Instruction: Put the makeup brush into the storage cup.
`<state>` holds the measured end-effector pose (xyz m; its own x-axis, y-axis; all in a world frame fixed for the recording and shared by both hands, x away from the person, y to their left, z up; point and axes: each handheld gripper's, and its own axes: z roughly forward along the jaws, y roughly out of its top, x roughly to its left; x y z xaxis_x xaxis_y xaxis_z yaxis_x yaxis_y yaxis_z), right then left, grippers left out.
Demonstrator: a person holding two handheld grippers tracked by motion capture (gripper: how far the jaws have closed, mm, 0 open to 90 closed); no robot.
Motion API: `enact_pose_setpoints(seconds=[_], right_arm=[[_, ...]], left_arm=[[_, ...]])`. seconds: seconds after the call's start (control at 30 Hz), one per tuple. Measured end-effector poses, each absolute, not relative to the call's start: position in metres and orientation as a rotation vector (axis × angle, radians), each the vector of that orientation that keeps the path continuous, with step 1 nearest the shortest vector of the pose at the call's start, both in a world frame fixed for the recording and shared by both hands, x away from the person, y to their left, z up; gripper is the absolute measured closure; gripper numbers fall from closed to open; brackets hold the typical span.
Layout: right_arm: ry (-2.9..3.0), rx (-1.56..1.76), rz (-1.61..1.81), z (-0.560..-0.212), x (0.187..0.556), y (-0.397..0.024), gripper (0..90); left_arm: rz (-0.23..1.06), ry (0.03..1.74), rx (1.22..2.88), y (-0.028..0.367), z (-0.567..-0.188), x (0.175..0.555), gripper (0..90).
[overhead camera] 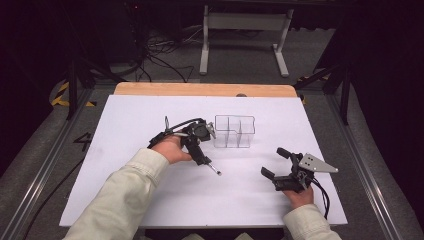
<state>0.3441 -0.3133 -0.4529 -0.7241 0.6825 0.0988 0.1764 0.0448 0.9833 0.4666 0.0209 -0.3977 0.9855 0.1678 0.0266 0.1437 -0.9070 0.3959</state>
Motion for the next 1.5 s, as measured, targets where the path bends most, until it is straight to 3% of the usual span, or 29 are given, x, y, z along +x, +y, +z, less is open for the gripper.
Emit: enact_pose_setpoints(seconds=[1.5], right_arm=[[1.923,0.876,1.711,-0.453,0.344,-0.314,0.0]], left_arm=[[0.028,0.139,2.864,0.013,-0.429,0.464,22.0]])
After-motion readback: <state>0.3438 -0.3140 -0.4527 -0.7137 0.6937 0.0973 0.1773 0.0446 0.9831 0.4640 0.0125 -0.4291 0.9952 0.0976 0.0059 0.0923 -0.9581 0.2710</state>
